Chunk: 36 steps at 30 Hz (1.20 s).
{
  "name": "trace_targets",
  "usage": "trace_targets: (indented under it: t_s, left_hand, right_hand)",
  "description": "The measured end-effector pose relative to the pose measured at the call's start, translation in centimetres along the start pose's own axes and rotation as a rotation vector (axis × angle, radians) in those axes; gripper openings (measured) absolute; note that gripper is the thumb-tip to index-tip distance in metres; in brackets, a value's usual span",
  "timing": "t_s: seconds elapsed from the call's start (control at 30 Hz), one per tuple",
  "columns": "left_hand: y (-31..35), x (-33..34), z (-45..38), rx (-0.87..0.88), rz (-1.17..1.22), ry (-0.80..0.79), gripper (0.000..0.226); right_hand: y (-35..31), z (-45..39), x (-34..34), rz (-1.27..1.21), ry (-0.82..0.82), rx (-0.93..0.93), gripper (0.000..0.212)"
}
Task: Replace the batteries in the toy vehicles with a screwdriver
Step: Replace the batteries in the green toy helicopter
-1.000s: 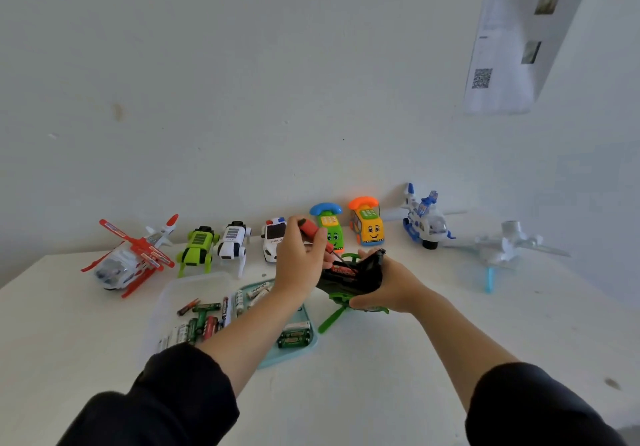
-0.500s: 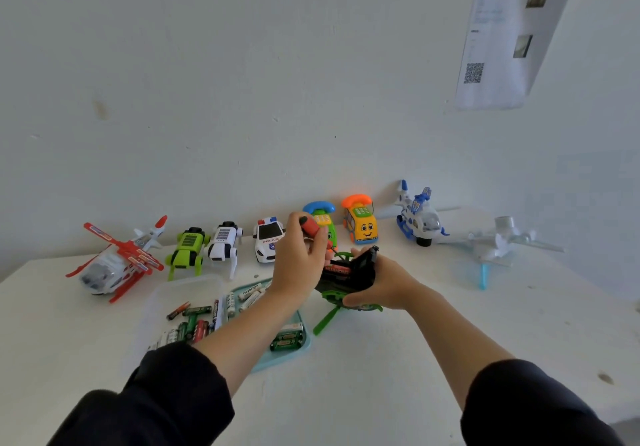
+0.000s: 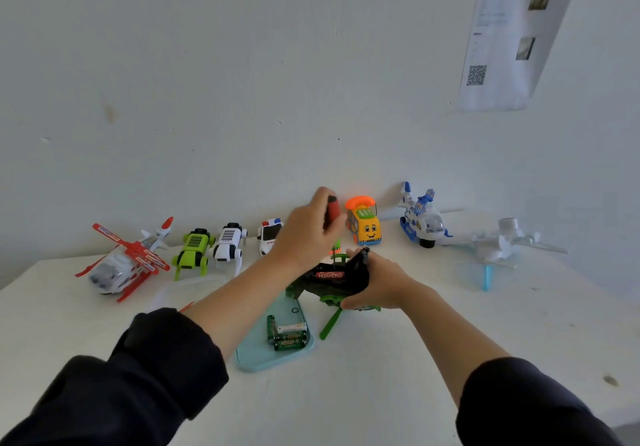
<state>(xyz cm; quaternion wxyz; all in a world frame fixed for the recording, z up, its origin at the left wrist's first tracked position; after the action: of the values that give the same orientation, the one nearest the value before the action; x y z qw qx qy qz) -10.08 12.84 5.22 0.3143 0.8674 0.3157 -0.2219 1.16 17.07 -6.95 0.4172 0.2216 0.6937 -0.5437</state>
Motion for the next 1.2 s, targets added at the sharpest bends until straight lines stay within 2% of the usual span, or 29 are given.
trace_targets:
  t_s: [0.07,0.13,0.3,0.37,0.43,0.5,0.6,0.73,0.8,0.87,0.97,1.03,1.13,1.2]
  left_hand:
    - [-0.7,-1.8,-0.4,0.006,-0.064,0.094,0.017]
    - [-1.3,-1.9,-0.7,0.034,-0.218,0.056,0.011]
    - [-3.9,3.4,1.7,-0.045,-0.382,-0.479,0.012]
    - [-4.9,5.2,2.7,-0.070,-0.521,-0.590,0.010]
    - [-5.2,6.2,3.1,-0.101,-0.597,-0.632,0.015]
    - [-5.2,7.0,3.0,-0.115,-0.625,-0.653,0.018]
    - [-4.5,7.2,2.9,-0.037,-0.735,-0.677,0.016]
    - [-4.3,5.5,2.8,-0.047,-0.662,-0.569,0.023]
    - [-5.5,3.1,2.8,-0.127,-0.626,-0.480,0.032]
    - [-8.4,0.2,3.2,-0.243,-0.696,-0.442,0.036]
    - [-14.3,-4.4,5.4,-0.489,-0.809,-0.431,0.019]
    - [-16.7,-6.3,7.8,-0.639,-0.836,-0.490,0.012]
    - [-18.1,-7.7,10.1,-0.733,-0.889,-0.551,0.022]
    - [-17.9,-8.1,9.8,-0.763,-0.811,-0.492,0.018]
  right_hand:
    - [-0.1,0.0,0.1,-0.010,-0.004,-0.006,0.084]
    - [-0.1,-0.1,0.0,-0.020,-0.001,0.002,0.085]
    - [-0.1,-0.2,0.2,0.032,0.001,0.041,0.089]
    - [0.0,-0.2,0.4,0.058,-0.006,0.054,0.092]
    - [0.2,-0.3,0.6,0.071,-0.011,0.062,0.097]
    - [0.4,-0.3,0.8,0.090,-0.016,0.069,0.100]
    - [0.4,-0.2,0.7,0.122,-0.005,0.076,0.100]
    - [-0.3,0.3,0.1,0.092,0.076,0.078,0.083]
    - [-0.5,0.5,0.1,0.066,0.112,0.080,0.074]
    - [-0.4,0.4,0.2,0.052,0.144,0.088,0.066]
    - [-0.5,0.1,0.2,0.060,0.189,0.107,0.053]
    - [-0.7,0.0,0.3,0.068,0.191,0.121,0.052]
    - [-1.1,-0.1,0.6,0.068,0.191,0.117,0.052]
    - [-1.0,-0.3,0.7,0.076,0.191,0.120,0.056]
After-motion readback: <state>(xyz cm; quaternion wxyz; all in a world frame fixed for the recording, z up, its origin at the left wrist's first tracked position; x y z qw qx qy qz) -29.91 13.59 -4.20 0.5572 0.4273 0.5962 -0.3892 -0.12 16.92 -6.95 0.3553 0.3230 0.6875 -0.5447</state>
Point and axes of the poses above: each hand's wrist, its own z-axis away from the middle knuckle, its own x-axis out of the palm, y = z × x, the point moved 8 cm from there along -z, towards the middle knuckle, and after that the axes turned 3 degrees about y, right-handed, at the moved point
